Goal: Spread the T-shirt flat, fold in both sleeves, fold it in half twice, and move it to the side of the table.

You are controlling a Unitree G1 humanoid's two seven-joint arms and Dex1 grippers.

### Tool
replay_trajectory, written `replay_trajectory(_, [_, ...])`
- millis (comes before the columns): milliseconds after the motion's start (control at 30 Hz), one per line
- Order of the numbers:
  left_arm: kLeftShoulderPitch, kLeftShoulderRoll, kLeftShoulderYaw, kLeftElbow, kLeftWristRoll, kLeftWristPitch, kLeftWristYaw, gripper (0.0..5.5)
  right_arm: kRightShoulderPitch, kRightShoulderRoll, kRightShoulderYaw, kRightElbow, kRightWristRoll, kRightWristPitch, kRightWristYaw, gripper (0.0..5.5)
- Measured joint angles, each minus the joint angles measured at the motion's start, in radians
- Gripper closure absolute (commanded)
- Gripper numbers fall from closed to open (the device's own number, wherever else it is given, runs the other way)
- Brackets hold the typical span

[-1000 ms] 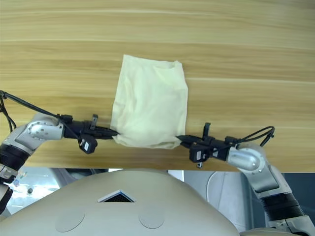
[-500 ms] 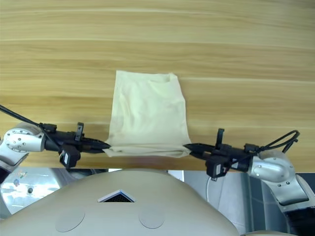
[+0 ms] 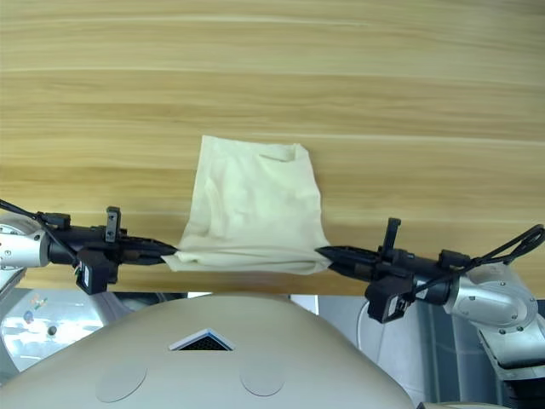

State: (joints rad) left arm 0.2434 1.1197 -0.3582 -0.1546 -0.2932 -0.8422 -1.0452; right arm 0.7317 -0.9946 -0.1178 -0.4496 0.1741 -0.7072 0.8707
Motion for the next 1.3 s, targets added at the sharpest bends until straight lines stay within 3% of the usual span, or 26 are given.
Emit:
replay_trajectory(533, [-0.185, -0.211, 0.053, 0.145, -0.020, 0.098, -0.029, 5.50, -0.208, 0.128, 0.041, 0.059, -0.042, 0.136, -0.054, 5.38])
replay_trajectory(767, [-0.328, -0.359, 0.074, 0.296, -0.024, 0.154, -0.027, 5.50, -0.259, 0.171, 0.063, 0.115, -0.082, 0.147, -0.070, 5.38])
replay_trajectory(967, [-0.452, -0.522, 0.097, 0.563, 0.065, 0.137, 0.016, 5.50, -0.336, 0.232, 0.122, 0.215, -0.172, 0.158, -0.111, 5.39])
replay_trajectory(1300, [-0.535, -0.651, 0.108, 0.839, 0.154, 0.046, 0.061, 5.50, -0.479, 0.313, 0.179, 0.342, -0.286, 0.209, -0.201, 5.39])
